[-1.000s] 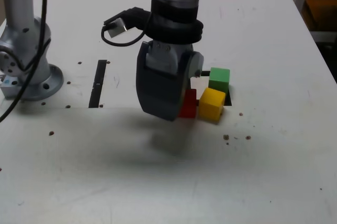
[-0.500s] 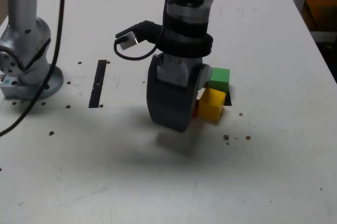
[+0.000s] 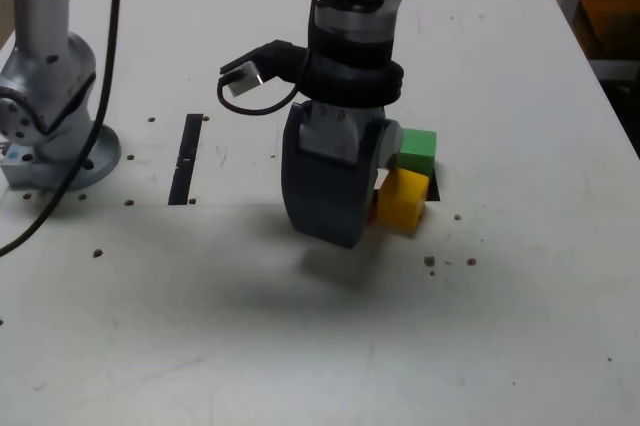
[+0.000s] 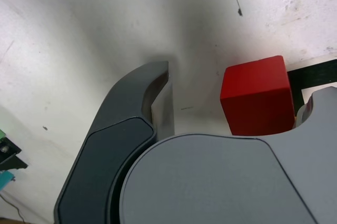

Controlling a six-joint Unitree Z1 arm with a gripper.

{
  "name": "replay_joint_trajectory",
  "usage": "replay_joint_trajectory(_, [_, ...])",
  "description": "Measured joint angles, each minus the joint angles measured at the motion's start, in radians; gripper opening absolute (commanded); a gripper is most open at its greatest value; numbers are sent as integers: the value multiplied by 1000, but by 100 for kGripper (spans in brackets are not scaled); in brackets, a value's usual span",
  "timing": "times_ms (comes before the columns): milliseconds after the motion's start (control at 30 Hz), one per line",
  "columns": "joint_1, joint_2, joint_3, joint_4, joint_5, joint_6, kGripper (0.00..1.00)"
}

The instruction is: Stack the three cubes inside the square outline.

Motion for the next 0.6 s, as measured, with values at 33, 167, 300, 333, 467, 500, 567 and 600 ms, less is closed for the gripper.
replay_joint_trajectory(33, [0, -1, 0, 0, 5, 0, 88])
replay_joint_trajectory(167, [5, -12, 8, 0, 44, 0, 86])
replay_joint_trajectory(300, [18, -21, 29, 0, 52, 0, 84])
replay_joint_trajectory(333, [19, -22, 38, 0, 52, 0, 83])
replay_joint_trajectory(467, [28, -43, 55, -5, 54, 0, 83])
replay_joint_trajectory(500, [29, -48, 57, -5, 54, 0, 83])
replay_joint_trajectory(567, [29, -55, 61, -8, 54, 0, 83])
replay_joint_trajectory(600, [29, -55, 61, -10, 53, 0, 83])
